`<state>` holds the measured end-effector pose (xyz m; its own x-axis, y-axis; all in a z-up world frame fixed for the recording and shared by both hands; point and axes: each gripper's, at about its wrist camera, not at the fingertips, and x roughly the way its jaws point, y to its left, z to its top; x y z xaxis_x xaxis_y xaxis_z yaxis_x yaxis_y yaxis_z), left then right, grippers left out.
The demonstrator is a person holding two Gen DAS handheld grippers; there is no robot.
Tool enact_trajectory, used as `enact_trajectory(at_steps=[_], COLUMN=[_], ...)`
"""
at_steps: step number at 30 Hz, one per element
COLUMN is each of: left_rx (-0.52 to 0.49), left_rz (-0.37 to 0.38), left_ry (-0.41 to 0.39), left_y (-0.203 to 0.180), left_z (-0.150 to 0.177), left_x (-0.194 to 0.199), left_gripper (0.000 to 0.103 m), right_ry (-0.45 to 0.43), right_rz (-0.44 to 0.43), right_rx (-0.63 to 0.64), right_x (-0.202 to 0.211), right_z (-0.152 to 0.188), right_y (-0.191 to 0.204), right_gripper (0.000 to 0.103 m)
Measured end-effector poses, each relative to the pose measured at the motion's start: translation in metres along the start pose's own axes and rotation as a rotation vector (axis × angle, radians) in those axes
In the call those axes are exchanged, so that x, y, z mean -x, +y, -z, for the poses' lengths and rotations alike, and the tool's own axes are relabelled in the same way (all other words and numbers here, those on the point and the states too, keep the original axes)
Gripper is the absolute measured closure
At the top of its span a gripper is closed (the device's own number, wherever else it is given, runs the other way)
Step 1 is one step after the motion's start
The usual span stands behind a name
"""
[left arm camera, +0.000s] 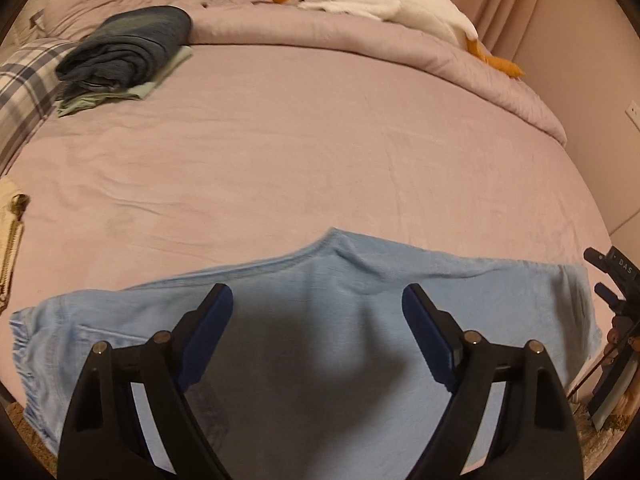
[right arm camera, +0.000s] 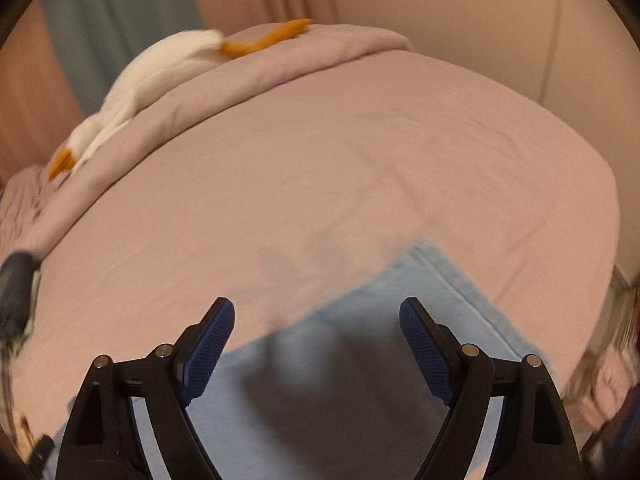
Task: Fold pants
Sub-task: 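Smooth the folded jeans flat with both open tools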
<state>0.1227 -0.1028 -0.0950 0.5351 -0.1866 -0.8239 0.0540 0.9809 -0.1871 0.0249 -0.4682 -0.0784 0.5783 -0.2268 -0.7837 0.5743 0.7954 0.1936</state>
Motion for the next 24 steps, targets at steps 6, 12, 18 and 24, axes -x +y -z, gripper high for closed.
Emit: enact_trajectory(at_steps=[6,12,18,24], left_rx=[-0.024,-0.025,-0.077,-0.077], left_rz=[0.029,0.066,0.015,0.029], left_ry=[0.044,0.069,0.069,0.061], left_y=[-0.018,-0.029,-0.038,-0.034], left_z=[-0.002,-0.007,-0.007,-0.008], left_x=[-0.021,-0.041,-0.055,-0.058], left_gripper=[0.029,0.043,0.045,0.045], right_ry=[0.027,0.039,0.031,0.036], right_rz=[0.069,0.085,0.079,0.139], right_rx=[-0.086,-0.160,-0.117,-0.105], right_x=[-0.004,-0.004,-0.006,-0.005], right_z=[0.001,0.007,0.010,0.012], right_y=[-0.038,-0.064,-0.067,-0.086], right_gripper=[0.019,0.019,0.021,0.056])
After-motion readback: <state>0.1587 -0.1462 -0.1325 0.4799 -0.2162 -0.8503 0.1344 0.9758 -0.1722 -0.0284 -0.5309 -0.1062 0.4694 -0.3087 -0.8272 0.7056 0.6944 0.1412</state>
